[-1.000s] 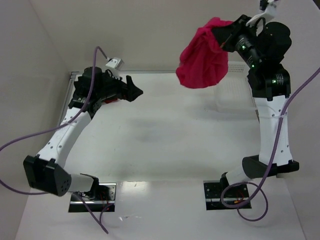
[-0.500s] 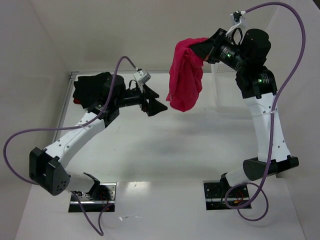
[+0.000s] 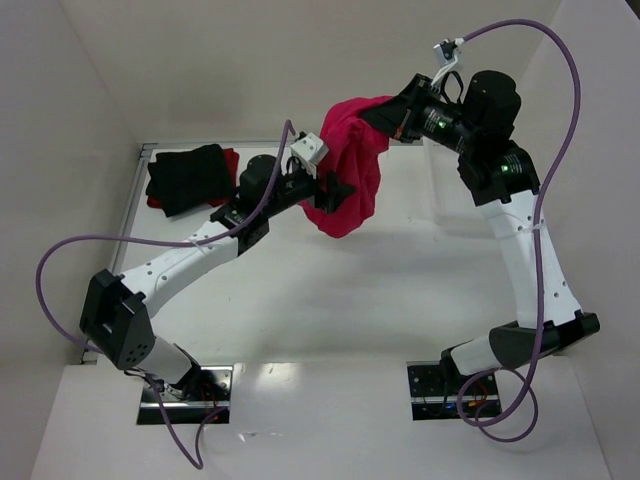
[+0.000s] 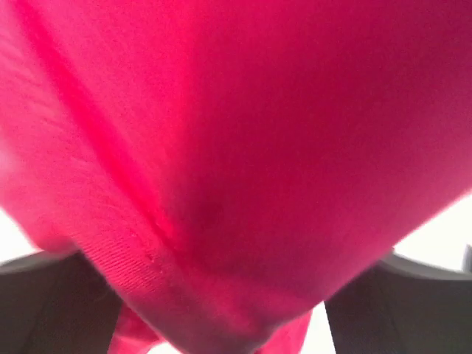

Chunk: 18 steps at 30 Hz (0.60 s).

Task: Fold and stack the t-shirts
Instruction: Move the tshirt to the center of the board

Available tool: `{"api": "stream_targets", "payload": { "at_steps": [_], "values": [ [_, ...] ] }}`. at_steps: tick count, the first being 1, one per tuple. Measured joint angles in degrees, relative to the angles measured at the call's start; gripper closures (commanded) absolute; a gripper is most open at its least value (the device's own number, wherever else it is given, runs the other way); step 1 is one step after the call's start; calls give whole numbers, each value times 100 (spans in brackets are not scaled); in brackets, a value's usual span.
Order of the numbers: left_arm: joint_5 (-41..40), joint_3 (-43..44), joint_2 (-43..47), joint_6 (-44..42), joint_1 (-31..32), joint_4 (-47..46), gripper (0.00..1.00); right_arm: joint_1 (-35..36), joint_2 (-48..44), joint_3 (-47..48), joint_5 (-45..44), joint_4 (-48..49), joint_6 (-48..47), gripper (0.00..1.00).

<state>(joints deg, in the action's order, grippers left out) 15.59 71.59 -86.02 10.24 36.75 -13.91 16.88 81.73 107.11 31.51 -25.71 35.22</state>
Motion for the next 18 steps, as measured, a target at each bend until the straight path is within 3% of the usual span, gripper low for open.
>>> {"api": "stream_targets", "payload": {
  "at_steps": [2,4,9,10,13,17,18],
  "values": [
    [-389,4,2,-105,0,-238,78,0,-22,-42,-11,13,-11,92],
    [-612,24,2,-177,-9,-330,100,2,-153,-234,-111,13,-26,89],
    [-848,31,153,-76,-7,-315,100,2,-463,-584,-614,37,-105,85],
    [-870,31,273,-74,-7,-267,100,2,-503,-651,-695,72,-122,74],
    [-942,345,540,-83,-7,184,100,2,-588,-1047,-892,337,-170,59],
    [-1161,1768,540,-136,-7,1145,100,2,-623,-1611,-1292,568,-208,9],
    [-1235,2072,542,-149,-7,1290,100,2,-619,-1794,-1469,619,-291,6]
  ]
}}
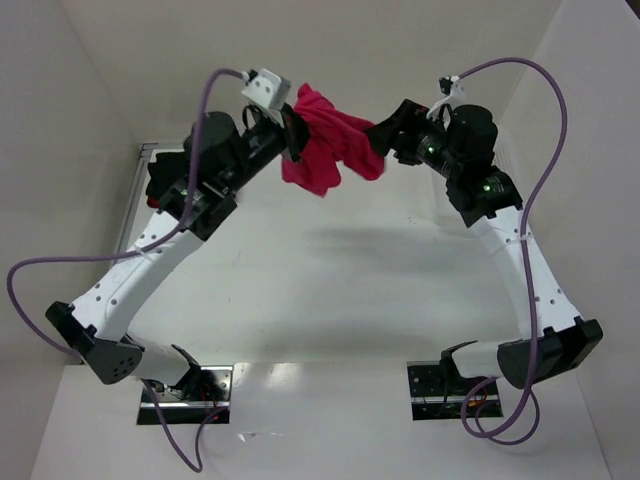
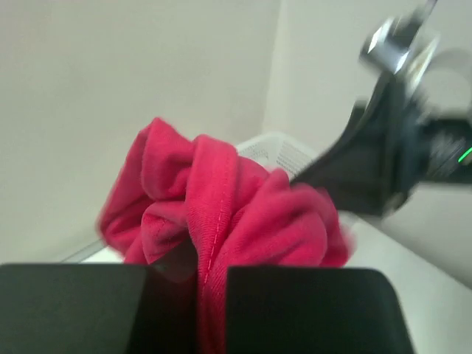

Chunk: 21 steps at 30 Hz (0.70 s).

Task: Fold and stack the t-shirts
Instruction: Move the tshirt to the center of the board

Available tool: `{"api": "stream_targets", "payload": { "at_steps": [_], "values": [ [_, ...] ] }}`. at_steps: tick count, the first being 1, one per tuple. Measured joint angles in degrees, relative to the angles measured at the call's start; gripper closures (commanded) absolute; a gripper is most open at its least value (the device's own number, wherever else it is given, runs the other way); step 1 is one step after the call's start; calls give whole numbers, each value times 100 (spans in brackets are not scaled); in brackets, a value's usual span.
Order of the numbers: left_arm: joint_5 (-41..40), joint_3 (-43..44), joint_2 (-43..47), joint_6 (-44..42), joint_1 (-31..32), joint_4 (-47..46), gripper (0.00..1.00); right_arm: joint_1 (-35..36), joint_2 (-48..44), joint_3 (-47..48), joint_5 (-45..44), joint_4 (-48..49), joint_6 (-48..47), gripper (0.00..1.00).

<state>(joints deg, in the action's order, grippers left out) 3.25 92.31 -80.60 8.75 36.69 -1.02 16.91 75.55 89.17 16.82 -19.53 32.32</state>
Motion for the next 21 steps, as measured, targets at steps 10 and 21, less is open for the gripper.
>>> {"api": "stream_targets", "payload": {
  "at_steps": [10,21],
  "values": [
    [-1211,3346,-431,538,0,2531,100,-2,52,-391,-1049,155,-264,0],
    [-2763,365,-780,1416,0,3963,100,0,-675,-935,-741,267,-326,0]
  ]
}}
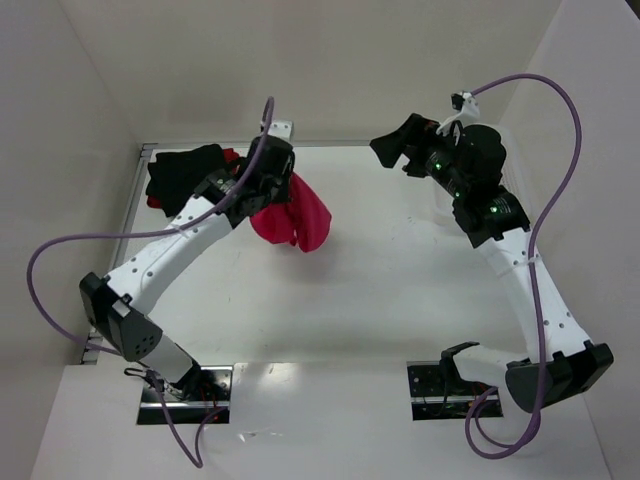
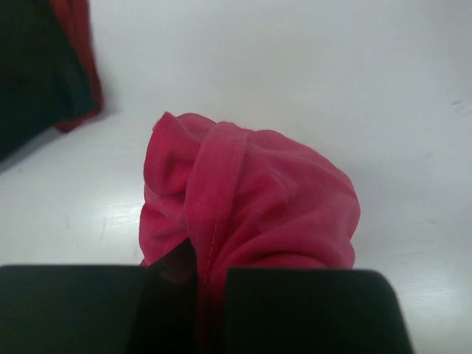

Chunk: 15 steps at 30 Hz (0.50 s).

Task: Fold and stack the t-shirts
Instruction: Move the tshirt to the center of the board

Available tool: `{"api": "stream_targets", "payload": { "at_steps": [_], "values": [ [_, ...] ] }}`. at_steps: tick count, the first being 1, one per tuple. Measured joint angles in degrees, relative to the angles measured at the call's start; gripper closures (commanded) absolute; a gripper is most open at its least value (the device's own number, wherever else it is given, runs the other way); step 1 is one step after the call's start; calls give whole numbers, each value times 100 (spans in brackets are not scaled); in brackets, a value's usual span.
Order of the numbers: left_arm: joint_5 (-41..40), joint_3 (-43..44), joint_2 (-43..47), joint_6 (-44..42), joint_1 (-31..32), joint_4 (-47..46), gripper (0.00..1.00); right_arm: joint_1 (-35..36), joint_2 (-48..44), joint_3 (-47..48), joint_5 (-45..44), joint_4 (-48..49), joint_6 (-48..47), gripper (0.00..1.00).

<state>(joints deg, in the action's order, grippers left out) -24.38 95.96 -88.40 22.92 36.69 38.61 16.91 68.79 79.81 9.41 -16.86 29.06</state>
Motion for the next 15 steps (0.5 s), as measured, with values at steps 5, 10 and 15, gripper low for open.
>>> {"api": "stream_targets", "payload": {
  "at_steps": [5,10,15],
  "values": [
    [-490,-262,-616,133,7,157,100,-2,0,-70,-37,-92,-2,0],
    [-1246,-50,-758,122,28,463,100,0,0,-192,-109,-175,0,0],
    [-533,210,-758,221,-35,227,94,0,-85,-549,-210,-208,-9,0]
  ]
}}
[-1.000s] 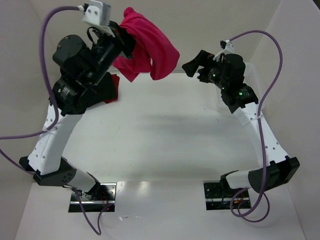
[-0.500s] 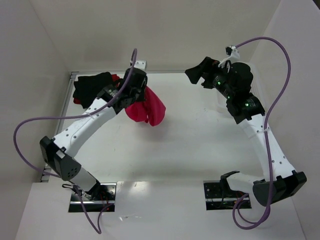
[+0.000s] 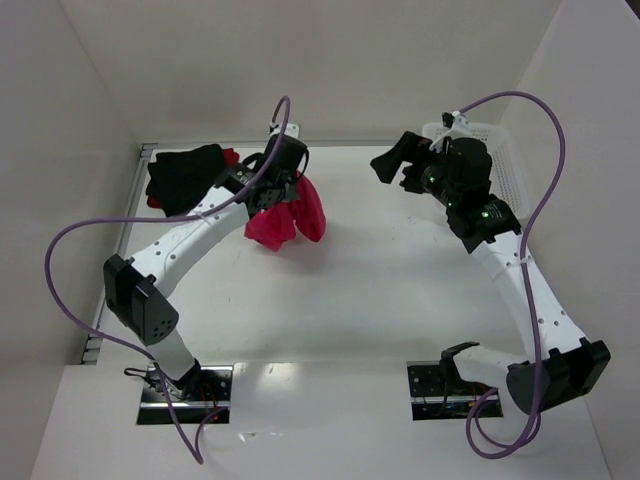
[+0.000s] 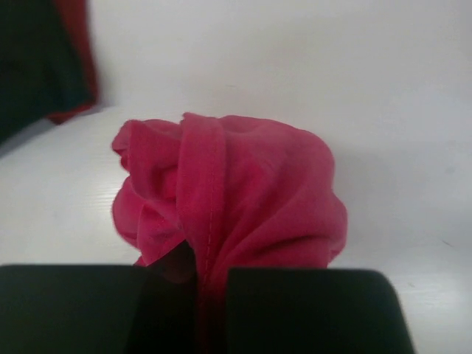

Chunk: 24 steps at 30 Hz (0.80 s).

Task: Fold and stack the t-shirts
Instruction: Move the tshirt to the center of the board, then flatten out the tshirt

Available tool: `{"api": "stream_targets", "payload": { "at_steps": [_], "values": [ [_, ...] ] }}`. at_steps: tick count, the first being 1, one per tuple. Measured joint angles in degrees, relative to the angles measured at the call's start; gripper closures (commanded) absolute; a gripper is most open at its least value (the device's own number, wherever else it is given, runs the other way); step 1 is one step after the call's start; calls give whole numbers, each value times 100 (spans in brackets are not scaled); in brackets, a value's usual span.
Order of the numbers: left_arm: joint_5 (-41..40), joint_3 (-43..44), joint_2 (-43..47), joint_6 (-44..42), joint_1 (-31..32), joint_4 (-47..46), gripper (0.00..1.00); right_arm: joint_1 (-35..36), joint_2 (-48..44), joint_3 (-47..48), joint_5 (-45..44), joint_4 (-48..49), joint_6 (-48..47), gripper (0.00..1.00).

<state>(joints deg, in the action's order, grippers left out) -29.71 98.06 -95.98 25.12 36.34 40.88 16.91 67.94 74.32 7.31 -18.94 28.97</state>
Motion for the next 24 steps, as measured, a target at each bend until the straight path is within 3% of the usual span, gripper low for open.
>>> {"api": "stream_targets", "payload": {
  "at_steps": [1,5,7,8,9,10,18,24],
  "values": [
    [273,-13,-50,111,44,-105,79,0,-28,-98,-33,-26,2,0],
    [1036,-192,-459,496,472,-638,36,0,-79,-278,-85,-160,2,0],
    [1340,-297,-686,557,699,-796,30,0,-131,-372,-81,-197,-9,0],
    [1482,-372,-737,605,791,-868,23,-2,-160,-413,-79,-216,-9,0],
    [1606,-474,-745,638,870,-938,8,0,-195,-466,-76,-245,-9,0],
    [1735,-562,-719,678,922,-957,3,0,-223,-496,-66,-295,-7,0],
    [1716,-1073,479,651,313,-1519,0,90,-251,-658,144,-396,-66,4],
    [1714,-1650,894,533,-809,-1703,0,946,9,-1351,13,-713,-94,7]
  ]
}}
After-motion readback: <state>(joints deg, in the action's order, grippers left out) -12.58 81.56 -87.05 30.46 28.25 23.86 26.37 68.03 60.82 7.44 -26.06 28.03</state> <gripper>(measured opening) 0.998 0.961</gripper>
